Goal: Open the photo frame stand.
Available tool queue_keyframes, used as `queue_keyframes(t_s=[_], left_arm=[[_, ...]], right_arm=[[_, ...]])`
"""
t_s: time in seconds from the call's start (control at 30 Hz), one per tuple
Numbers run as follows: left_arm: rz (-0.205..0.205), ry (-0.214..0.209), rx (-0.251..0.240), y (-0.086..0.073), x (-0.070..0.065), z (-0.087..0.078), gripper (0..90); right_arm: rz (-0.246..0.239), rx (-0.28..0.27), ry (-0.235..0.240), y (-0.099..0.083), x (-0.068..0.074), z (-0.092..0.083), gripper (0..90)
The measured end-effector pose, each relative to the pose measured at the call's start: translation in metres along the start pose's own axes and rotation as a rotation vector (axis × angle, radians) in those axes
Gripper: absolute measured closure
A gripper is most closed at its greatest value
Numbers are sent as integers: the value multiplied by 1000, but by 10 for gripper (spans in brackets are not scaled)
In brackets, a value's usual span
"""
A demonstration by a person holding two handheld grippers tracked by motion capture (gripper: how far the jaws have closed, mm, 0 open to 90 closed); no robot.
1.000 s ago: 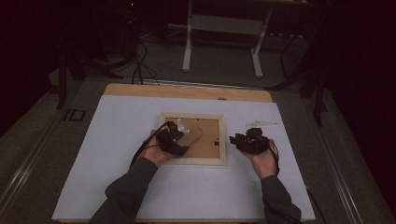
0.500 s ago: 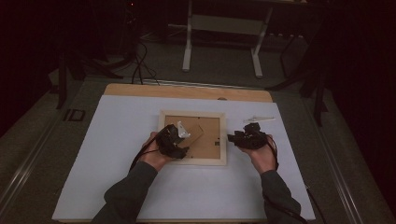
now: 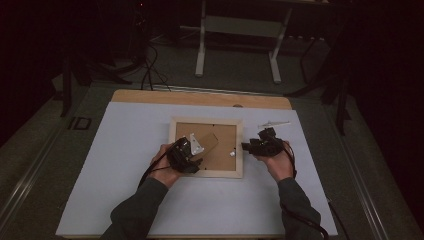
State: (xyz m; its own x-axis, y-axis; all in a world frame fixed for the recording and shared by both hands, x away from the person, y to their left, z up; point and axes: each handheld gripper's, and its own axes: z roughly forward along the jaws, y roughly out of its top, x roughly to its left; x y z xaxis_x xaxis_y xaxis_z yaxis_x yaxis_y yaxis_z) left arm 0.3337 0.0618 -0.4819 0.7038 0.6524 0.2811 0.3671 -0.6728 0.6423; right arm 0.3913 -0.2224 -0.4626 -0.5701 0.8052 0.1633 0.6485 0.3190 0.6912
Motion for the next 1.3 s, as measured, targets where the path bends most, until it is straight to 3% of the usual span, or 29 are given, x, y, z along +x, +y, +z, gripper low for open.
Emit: queue_keyframes(t_s=[0.37,0.83,1.0,1.1,1.3], left_arm=[[36,66,-62,-7,-13,-8,383],[107,128,-124,-13,-23,-14,383],[109,122,-146,-15,-23,-14,382],[114,122,-160,-18,-24,-14,382],[93,96,-166,-19,-21,-14,381]], right_arm=[[23,17,26,3,-1,8,520],[7,23,81,12,3,10,526],[35,21,130,11,-1,13,525],[62,19,183,9,-5,13,552],[63,-6,173,6,-5,8,587]])
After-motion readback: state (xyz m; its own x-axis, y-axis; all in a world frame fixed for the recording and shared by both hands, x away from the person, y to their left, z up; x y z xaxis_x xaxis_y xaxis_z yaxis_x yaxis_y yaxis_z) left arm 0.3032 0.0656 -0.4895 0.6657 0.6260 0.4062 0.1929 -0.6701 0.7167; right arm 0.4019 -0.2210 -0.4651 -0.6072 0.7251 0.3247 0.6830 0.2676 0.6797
